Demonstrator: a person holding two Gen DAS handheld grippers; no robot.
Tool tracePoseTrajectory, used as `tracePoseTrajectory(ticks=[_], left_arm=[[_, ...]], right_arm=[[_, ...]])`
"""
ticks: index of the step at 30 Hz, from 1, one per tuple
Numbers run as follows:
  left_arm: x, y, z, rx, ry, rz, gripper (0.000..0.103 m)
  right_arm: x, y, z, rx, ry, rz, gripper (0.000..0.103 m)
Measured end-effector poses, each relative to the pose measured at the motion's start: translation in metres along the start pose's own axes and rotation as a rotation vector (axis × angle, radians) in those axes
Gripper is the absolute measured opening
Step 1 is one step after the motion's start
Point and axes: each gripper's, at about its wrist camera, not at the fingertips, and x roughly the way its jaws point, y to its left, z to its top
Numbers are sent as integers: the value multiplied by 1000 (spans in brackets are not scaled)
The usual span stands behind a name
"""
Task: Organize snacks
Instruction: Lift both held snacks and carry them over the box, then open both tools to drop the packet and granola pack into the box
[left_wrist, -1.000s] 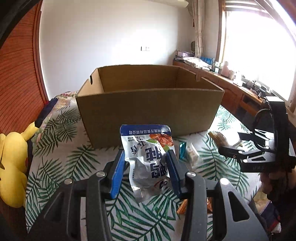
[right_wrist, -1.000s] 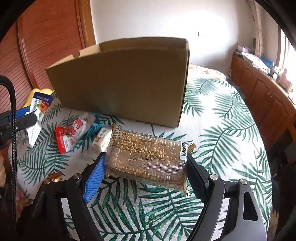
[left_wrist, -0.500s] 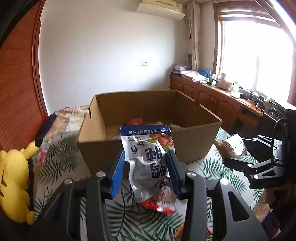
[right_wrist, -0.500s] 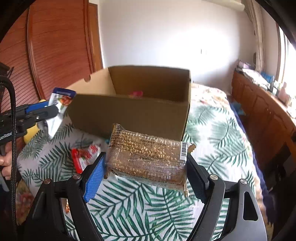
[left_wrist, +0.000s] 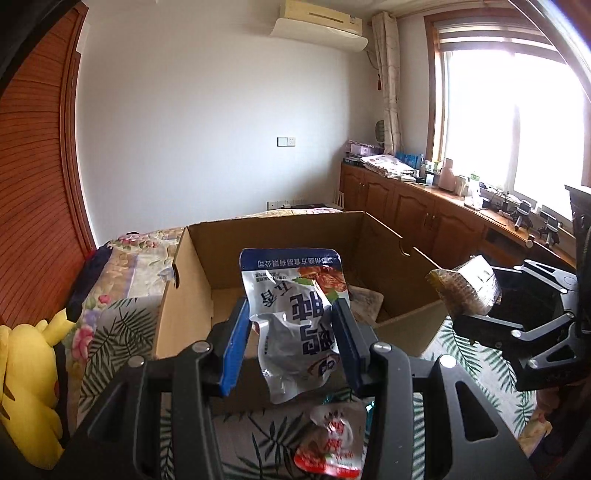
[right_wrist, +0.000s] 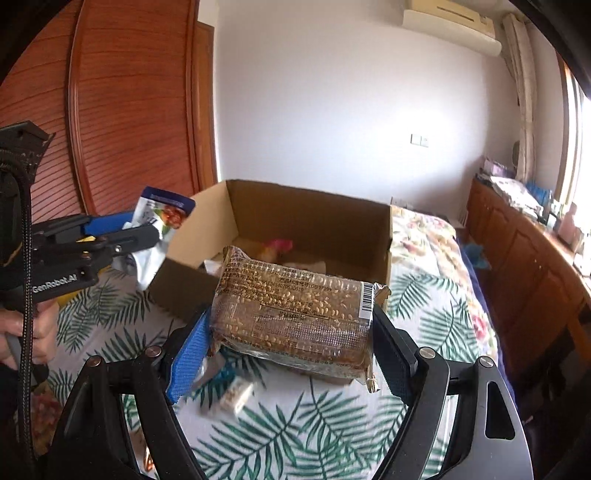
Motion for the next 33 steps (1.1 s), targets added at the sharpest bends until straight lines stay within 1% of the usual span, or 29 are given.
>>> tracePoseTrajectory(ticks=[8,12,19,33], left_arm=[[28,12,9,-4,7,16,43],[40,18,12,-10,14,24,43],[61,26,14,-17,33,26,43],[91,24,12,-8,90,24,44]], right_arm=[[18,3,25,-28,-32,14,83],[29,3,33,-34,-35,28,83],[50,2,39,-31,-24,47,83],[91,-2,45,-5,22,71,83]])
